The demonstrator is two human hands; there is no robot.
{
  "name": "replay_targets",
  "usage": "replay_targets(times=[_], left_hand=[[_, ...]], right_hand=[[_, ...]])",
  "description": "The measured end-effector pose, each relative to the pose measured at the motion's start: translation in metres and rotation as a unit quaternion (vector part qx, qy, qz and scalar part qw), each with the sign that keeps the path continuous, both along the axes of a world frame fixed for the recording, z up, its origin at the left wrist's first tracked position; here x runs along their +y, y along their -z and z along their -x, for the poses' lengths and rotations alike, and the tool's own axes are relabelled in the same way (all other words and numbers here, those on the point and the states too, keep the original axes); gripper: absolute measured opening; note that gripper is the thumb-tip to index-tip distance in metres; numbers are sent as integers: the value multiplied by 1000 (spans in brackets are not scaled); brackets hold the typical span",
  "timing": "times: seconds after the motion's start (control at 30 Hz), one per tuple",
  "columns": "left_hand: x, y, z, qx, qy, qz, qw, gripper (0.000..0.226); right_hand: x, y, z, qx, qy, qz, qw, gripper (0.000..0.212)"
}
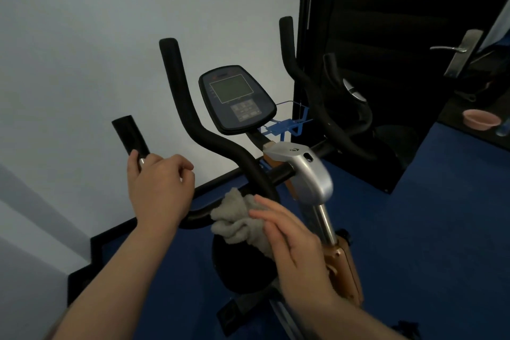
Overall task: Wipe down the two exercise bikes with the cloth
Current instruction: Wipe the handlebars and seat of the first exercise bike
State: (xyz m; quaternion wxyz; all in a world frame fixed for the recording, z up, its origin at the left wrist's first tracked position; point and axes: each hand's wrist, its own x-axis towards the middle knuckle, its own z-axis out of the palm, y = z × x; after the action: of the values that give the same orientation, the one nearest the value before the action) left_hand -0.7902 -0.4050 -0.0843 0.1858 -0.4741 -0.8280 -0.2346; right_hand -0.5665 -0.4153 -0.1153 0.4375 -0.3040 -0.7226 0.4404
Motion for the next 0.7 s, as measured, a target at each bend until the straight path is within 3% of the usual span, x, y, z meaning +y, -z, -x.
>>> replay_targets(times=[0.1,0.2,0.3,0.4,0.5,0.57,0.63,0.7], left_hand=[[0,2,2,5,-1,3,1000,18],[-1,2,3,4,-1,9,1000,20],[-1,0,1,1,-3,12,1000,20],[-1,0,1,-2,-7,14,1000,21],[-1,0,1,0,-10,16,1000,21],[0,-1,1,-1,-9,17,1000,20],[-1,-2,1,-1,-8,21,1000,19],[-1,-1,0,0,-7,14,1000,18]], right_hand=[[18,-17,9,-59,-41,-19,997,27],[19,-15,0,-55,-90,8,994,27],[7,-5,-9,-10,-54,16,998,28],[16,-16,4,-56,-53,6,997,26],[35,-31,17,-96,-107,72,987,25],[53,-41,20,-15,-50,182,982,21],[87,-53,18,137,40,305,942,22],[115,-70,21,255,58,344,902,28]])
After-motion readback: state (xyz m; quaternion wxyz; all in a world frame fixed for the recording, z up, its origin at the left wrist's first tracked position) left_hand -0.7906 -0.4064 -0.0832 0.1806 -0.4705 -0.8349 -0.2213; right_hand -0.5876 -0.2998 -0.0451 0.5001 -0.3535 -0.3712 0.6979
